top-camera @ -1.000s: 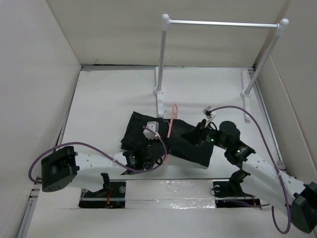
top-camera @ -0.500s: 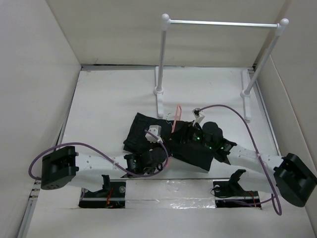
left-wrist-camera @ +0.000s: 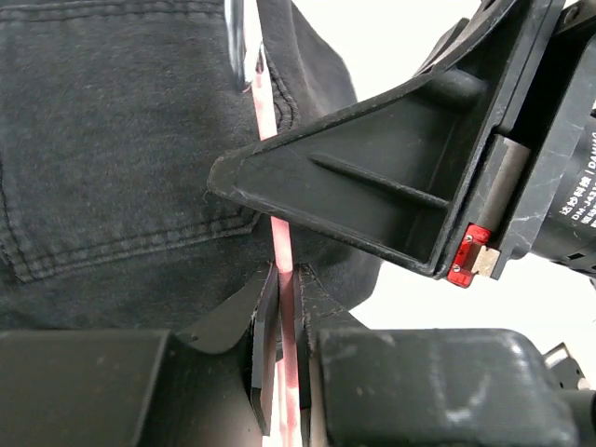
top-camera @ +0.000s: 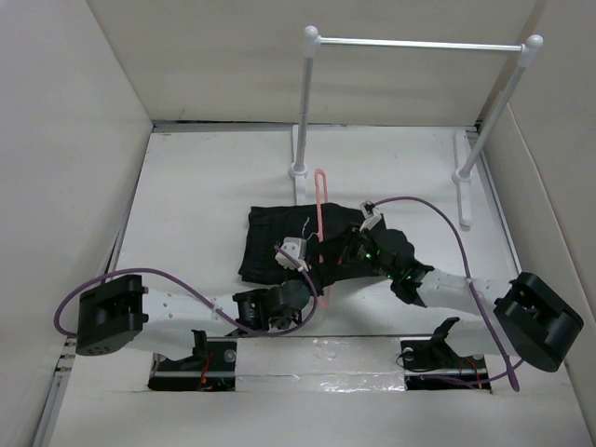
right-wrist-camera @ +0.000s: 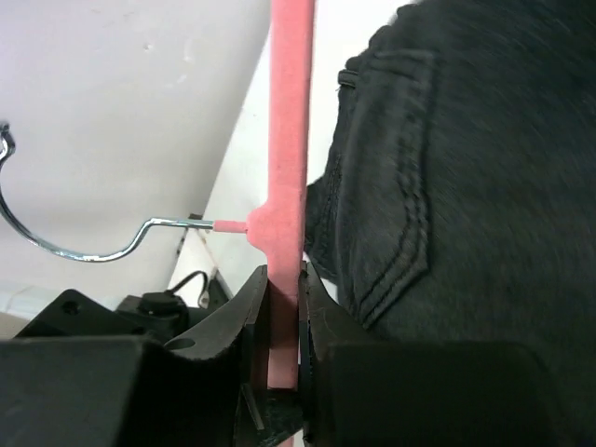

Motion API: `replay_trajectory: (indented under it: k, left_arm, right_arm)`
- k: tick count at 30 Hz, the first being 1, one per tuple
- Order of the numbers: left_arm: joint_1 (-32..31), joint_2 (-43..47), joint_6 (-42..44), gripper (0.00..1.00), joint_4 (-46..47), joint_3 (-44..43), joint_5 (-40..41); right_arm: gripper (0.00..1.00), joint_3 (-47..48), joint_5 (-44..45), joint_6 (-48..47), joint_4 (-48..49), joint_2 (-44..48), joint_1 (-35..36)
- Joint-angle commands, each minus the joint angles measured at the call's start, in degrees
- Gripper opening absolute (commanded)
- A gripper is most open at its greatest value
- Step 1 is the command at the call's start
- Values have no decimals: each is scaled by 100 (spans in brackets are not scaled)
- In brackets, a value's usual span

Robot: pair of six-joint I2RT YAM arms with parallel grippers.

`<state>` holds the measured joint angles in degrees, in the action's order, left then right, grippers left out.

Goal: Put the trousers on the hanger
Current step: Place the hanger at the clothesline.

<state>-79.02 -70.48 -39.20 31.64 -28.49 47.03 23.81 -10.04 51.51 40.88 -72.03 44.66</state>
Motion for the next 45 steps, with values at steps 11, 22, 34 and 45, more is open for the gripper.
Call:
replay_trajectory:
  k: [11, 22, 34, 45]
  left_arm:
    - [-43, 526, 1959, 26, 1003, -1552, -62]
    - [97, 2255, 2110, 34, 590, -1230, 342]
    - [150, 2469, 1161, 33, -175, -772, 422]
    - [150, 2363, 598, 33, -501, -597, 211]
  right_arm:
    - [0, 1063, -586, 545, 421, 620, -773]
    - [0, 1486, -1623, 1896, 974, 691, -2364]
    - [0, 2469, -1861, 2979, 1353, 22, -3455]
    - [0, 3998, -1949, 3146, 842, -873, -4114]
